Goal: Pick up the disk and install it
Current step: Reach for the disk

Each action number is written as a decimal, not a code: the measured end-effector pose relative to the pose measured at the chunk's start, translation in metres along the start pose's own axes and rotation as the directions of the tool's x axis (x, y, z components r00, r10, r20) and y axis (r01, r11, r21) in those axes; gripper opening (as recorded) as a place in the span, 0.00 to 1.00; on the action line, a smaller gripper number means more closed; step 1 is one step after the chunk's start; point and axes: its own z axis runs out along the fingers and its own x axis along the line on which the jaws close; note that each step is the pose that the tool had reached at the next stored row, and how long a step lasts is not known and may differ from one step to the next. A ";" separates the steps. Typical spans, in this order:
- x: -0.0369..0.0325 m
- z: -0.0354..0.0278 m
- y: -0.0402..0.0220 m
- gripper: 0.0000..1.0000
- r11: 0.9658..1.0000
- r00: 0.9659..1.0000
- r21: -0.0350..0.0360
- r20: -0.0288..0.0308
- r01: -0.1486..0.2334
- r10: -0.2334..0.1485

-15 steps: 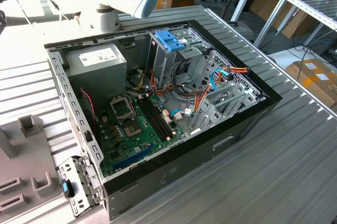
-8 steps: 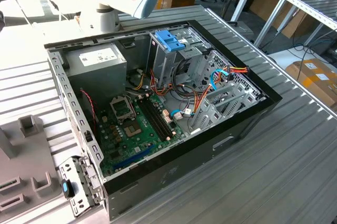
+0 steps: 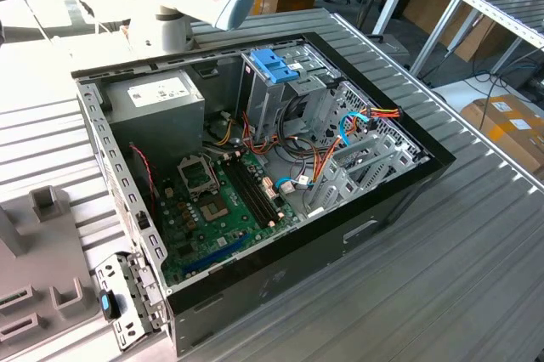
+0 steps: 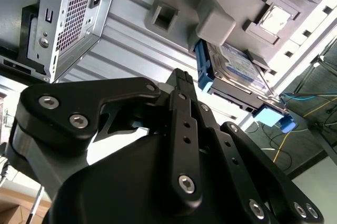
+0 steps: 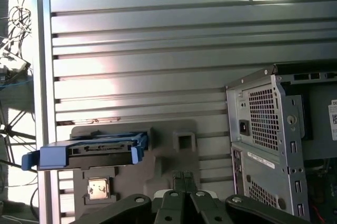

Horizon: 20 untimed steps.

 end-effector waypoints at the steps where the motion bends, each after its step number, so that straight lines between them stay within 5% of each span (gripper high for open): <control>1: 0.0002 0.0000 0.0000 0.11 1.000 1.000 0.000 0.000 0.000 0.000; 20: 0.0087 -0.0003 -0.0007 0.11 1.000 1.000 0.000 0.000 0.000 0.000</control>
